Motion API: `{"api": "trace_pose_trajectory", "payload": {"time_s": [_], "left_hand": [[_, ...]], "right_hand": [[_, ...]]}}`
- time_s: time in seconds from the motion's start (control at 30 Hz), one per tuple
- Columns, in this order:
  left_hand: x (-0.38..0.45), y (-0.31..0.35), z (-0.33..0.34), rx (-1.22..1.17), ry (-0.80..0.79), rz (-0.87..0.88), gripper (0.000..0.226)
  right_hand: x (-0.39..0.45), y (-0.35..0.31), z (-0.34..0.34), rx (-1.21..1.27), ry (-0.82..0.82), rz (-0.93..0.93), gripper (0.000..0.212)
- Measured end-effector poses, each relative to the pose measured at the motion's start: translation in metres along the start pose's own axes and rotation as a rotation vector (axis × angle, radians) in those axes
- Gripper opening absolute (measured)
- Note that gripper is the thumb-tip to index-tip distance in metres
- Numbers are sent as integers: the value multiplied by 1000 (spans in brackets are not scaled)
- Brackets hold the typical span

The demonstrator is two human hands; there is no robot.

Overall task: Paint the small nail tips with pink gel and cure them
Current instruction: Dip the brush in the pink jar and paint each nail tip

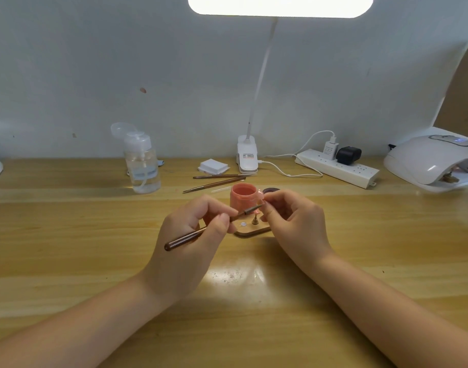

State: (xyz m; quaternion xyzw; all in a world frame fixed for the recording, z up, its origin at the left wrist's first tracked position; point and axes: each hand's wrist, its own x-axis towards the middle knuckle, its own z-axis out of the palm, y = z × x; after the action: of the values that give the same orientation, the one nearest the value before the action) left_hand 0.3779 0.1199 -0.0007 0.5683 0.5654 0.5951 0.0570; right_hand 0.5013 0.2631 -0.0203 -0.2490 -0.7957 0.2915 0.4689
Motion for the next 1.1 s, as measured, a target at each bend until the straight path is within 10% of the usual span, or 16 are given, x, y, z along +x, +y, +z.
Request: {"api": "trace_pose_trajectory", "payload": {"time_s": [1.1], "left_hand": [[-2, -1, -2, 24, 21, 42, 19]], "right_hand": [[-1, -1, 0, 38, 13, 9, 7]]}}
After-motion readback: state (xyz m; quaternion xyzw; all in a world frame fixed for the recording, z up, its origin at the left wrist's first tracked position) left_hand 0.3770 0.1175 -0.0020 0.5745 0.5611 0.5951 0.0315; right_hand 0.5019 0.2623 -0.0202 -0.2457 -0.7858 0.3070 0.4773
